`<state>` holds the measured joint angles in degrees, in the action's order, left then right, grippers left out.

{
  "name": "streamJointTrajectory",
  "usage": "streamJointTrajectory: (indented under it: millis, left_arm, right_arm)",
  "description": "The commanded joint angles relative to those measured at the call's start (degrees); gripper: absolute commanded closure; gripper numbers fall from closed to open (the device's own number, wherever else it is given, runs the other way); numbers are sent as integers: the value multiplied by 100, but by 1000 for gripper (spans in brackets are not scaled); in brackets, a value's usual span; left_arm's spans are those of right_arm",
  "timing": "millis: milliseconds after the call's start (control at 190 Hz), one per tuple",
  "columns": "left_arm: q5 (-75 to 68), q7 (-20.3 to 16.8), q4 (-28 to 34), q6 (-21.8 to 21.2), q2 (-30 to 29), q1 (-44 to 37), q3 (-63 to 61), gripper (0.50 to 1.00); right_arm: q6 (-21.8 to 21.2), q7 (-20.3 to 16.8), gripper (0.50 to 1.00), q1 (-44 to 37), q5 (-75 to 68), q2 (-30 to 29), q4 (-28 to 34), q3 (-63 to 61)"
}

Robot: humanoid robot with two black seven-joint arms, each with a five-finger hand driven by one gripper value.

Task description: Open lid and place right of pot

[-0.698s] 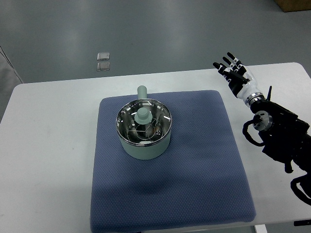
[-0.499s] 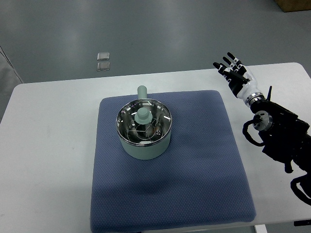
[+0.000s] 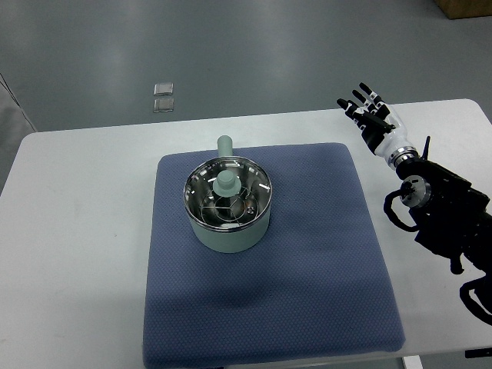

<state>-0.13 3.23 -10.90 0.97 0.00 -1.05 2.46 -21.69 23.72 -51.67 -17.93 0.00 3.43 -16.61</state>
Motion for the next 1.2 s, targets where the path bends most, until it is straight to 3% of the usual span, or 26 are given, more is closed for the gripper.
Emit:
streamJointTrajectory:
  millis: [0,394,604,798,803,814,914,1008,1197]
  left_arm:
    - [4,3,0,0,0,0,0,500]
    - [-5,3,0,0,0,114,0,500]
    - [4,3,0,0,0,114,0,500]
    - [4,-6,0,0,0,114,0,500]
    - [4,3,0,0,0,114,0,500]
    - [4,3,0,0,0,114,0,500]
    - [4,3,0,0,0,114,0,500]
    - [4,3,0,0,0,114,0,500]
    - [4,3,0,0,0,114,0,500]
  right_arm:
    - [15,1,556,-9,9,0,0,0]
    - [138,1,556,-89,9,0,26,0]
    - [455,-8,556,-220,79,0,62,18]
    - [763,-8,556,-238,132,0,642,71]
    - [1067,1,556,-247,262,0,998,114]
    - [1140,1,556,-255,316,0,1072,123]
    - [1457,-8,556,-440,1124,0,1353,132]
    - [1492,-17,556,-528,1547,79,1380,123]
    - [1641,-52,556,-1108,3744,703,1819,422]
